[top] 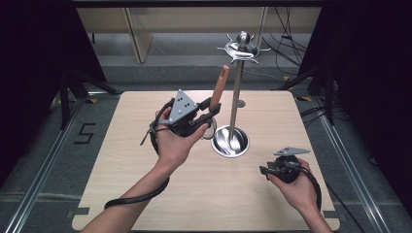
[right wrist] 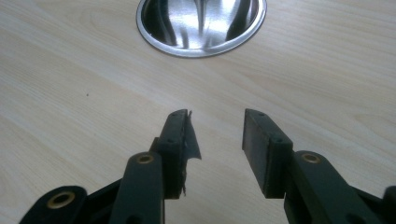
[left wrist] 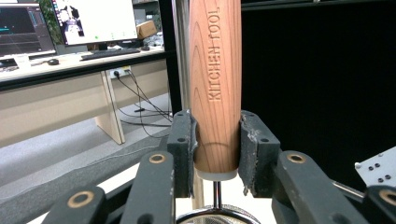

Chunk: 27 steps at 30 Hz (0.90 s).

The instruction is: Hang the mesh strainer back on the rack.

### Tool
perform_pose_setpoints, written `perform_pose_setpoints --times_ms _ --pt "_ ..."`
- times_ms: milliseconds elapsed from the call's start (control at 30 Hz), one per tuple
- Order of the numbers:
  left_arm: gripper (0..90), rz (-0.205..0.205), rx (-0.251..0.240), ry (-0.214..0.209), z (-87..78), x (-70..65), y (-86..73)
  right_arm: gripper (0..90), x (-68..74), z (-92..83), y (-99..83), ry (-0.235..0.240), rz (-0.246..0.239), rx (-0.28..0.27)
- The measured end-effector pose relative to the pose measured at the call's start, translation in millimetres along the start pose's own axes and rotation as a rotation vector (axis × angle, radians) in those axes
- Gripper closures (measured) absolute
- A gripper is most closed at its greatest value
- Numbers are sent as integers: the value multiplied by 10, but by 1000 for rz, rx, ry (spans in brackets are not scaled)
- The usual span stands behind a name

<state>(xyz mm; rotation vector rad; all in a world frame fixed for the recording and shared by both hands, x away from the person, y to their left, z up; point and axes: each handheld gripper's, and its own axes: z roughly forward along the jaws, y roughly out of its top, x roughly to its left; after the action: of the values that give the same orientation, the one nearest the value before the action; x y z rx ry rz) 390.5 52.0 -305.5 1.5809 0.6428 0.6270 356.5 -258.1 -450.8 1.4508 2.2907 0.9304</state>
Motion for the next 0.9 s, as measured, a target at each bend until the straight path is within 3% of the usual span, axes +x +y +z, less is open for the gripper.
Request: perform_pose_setpoints --times_ms 267,900 --pt "678 12 -19 34 37 -30 35 615 -3 1 -1 -1 0 2" --pt "677 19 -30 68 144 -37 78 615 1 8 1 9 3 8"
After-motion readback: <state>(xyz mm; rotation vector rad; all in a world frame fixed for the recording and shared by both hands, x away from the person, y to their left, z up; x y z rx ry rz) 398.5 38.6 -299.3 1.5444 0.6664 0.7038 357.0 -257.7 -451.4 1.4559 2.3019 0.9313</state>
